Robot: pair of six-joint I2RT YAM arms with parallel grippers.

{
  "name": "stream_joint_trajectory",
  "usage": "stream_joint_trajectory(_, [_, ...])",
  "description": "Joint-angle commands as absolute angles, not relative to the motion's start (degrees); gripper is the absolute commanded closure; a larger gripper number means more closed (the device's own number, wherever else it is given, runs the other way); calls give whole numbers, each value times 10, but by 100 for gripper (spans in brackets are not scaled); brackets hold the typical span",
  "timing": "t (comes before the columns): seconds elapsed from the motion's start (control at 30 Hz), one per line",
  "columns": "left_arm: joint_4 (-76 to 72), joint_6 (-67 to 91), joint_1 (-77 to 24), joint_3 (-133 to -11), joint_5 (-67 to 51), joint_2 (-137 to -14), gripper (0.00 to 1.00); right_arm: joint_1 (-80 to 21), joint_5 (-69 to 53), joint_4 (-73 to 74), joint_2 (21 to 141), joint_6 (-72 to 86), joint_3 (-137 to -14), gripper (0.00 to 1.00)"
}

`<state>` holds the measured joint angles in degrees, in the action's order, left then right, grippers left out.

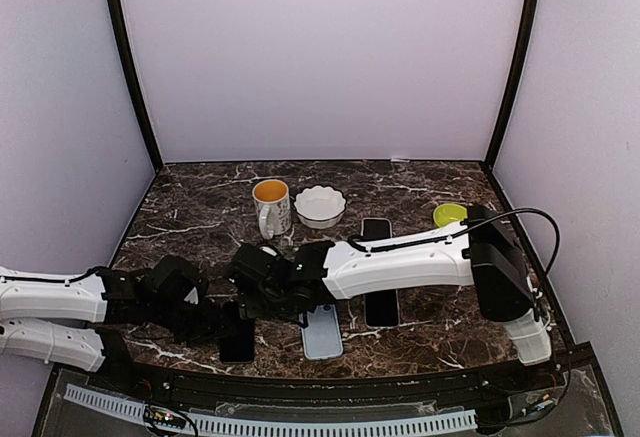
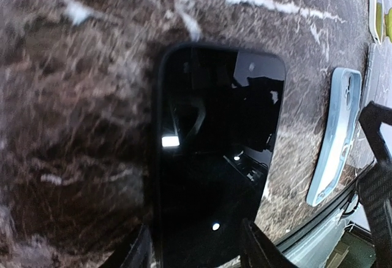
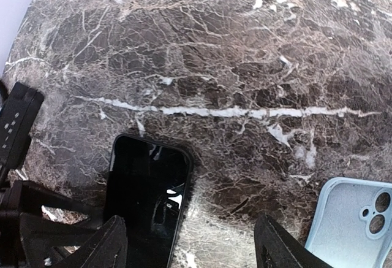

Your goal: Put the phone into the phone case

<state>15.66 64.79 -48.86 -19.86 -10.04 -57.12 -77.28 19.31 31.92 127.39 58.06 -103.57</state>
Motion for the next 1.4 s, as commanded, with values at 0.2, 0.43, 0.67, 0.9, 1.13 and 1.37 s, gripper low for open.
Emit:
stream_joint_trajectory(0.2, [169, 705, -560, -161, -99, -545, 50, -787, 207, 322, 1266, 610, -1023, 28])
stream_joint_trajectory(0.43, [120, 699, -601, -211, -93, -643, 50, -788, 221, 344, 1252, 620, -1014, 28])
stream_joint_trajectory(0.67, [133, 708, -624, -243, -71, -654, 50, -788, 239, 367, 1224, 635, -987, 27])
stream_joint_trajectory(0.9, [278, 640, -611, -300, 80, -526, 46, -789, 231, 367, 1236, 627, -1008, 27])
stream_joint_trajectory(1.13, [328, 434, -448, -336, 104, -453, 34, -795, 222, 376, 1278, 615, -1069, 22])
stream_joint_trajectory(1.37, [302, 281, -274, -389, 71, -574, 9, -803, 212, 382, 1324, 616, -1127, 2])
